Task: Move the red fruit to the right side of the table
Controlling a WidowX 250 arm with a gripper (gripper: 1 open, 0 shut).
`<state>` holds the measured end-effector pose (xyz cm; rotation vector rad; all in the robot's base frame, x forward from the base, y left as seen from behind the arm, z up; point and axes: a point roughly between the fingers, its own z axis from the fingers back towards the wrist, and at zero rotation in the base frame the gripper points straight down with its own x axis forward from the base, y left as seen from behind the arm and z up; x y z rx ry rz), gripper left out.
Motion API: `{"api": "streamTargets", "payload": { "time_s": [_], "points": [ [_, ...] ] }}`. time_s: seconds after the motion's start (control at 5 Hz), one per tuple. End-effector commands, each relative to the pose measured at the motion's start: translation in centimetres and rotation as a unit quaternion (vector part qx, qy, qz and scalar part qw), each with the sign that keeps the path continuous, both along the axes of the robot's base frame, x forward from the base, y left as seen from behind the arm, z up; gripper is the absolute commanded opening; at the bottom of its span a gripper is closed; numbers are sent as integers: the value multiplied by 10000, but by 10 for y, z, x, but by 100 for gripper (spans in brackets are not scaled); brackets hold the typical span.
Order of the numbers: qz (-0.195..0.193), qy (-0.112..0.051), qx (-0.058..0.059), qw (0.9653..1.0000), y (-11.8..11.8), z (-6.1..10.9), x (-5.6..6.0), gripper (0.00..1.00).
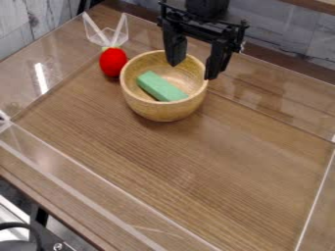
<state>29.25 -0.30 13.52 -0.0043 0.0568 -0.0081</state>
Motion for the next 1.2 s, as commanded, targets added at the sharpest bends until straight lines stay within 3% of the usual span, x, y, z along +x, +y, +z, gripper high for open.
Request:
{"api": "streamTargets", "payload": {
  "time_s": [0.0, 0.2, 0.4, 0.8, 1.0],
  "points": [
    [69, 29, -55, 10000, 10, -2, -1, 100],
    [169, 10, -120, 9998, 25, -1, -1, 100],
    [319, -151, -211, 9992, 51, 9, 0, 100],
    [710, -397, -213, 9965, 125, 13, 2, 100],
    [817, -466, -172, 9954, 152, 5, 7, 100]
  ]
}}
